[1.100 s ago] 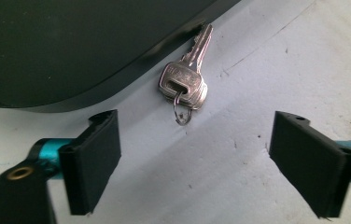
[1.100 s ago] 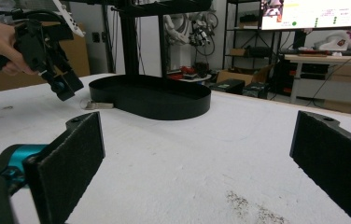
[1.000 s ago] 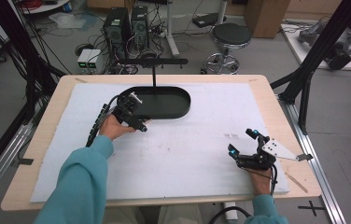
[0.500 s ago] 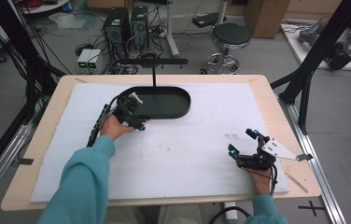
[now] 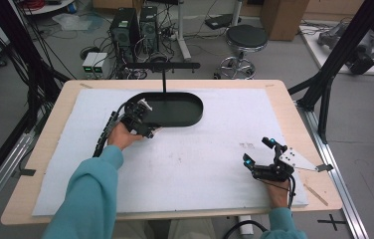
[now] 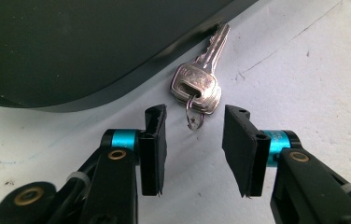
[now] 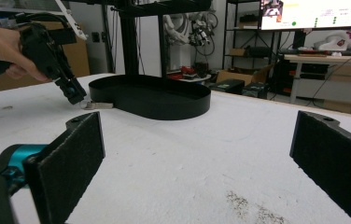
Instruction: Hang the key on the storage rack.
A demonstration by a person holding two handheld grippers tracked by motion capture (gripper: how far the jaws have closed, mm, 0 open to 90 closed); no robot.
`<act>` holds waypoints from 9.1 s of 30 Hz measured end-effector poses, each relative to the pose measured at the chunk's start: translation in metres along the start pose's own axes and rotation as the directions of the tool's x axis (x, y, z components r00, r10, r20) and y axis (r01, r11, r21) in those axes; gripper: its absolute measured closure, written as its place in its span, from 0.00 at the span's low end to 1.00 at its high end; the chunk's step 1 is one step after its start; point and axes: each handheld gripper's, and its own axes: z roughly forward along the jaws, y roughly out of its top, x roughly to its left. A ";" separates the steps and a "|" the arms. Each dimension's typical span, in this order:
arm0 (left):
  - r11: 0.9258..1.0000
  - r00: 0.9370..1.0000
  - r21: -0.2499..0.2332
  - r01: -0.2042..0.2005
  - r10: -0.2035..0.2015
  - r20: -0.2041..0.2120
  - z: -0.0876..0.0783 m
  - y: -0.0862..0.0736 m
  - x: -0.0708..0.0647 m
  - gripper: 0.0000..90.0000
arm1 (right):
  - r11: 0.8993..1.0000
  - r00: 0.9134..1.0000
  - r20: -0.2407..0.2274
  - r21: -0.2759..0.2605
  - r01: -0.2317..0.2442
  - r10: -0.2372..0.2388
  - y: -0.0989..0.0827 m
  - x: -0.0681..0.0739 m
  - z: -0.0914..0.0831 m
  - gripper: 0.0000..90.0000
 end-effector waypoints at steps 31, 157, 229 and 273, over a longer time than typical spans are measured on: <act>1.000 1.000 0.003 0.002 -0.002 0.027 0.005 0.000 0.002 0.89 | 1.000 1.000 -0.001 -0.001 -0.008 0.008 0.000 0.000 0.000 0.02; 0.894 0.985 -0.426 -0.138 0.168 0.035 -0.122 0.074 0.098 0.98 | 1.000 1.000 0.006 0.003 -0.016 0.016 0.000 -0.001 0.001 0.02; 0.879 0.986 -0.453 -0.151 0.165 -0.009 -0.114 0.077 0.109 0.98 | 1.000 1.000 0.007 -0.004 -0.008 0.008 0.000 -0.001 0.001 0.02; 0.612 0.983 -0.771 -0.178 0.142 -0.114 -0.155 -0.022 0.113 0.02 | 1.000 1.000 0.005 0.004 -0.014 0.014 0.000 -0.001 0.001 0.02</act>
